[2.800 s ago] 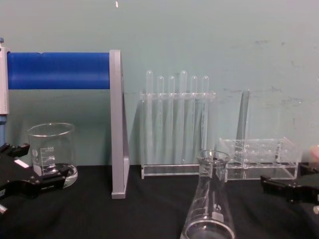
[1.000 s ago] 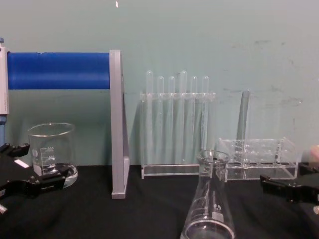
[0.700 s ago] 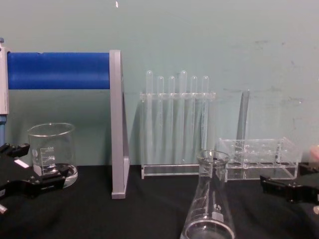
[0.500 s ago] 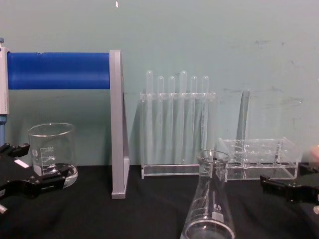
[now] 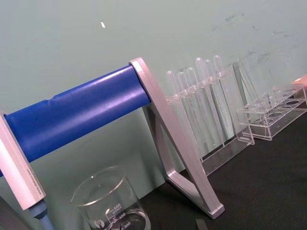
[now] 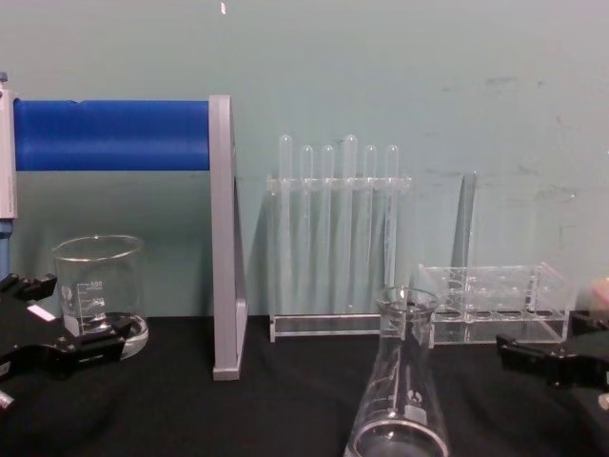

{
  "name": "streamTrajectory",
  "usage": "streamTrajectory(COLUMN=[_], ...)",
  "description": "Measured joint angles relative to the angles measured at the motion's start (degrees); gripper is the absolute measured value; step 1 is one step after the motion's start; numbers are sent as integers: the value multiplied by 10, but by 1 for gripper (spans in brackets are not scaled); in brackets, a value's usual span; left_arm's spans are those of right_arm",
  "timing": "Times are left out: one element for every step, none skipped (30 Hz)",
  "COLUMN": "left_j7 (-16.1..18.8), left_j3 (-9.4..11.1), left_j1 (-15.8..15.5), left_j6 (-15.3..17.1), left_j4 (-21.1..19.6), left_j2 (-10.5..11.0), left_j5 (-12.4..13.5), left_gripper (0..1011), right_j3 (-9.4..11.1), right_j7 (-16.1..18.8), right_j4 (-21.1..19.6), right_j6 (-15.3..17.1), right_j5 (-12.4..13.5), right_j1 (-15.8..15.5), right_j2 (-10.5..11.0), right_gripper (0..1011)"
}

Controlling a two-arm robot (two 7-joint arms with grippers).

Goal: Grasp the erlenmeyer flask with one hand, shake it three times, then place it back.

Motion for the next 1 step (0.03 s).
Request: streamTrajectory(left_j7=[0], left_j3=[0], left_j1=[0], left_j6=[0], left_j4=[0], left_j2=[0], left_j5=[0], left_gripper=[1001], right_j3=[0], right_j7=[0], right_j4=[0], right_j6=[0], right_j5=[0], right_j1=[0], right_j2=[0], right_gripper=[1000])
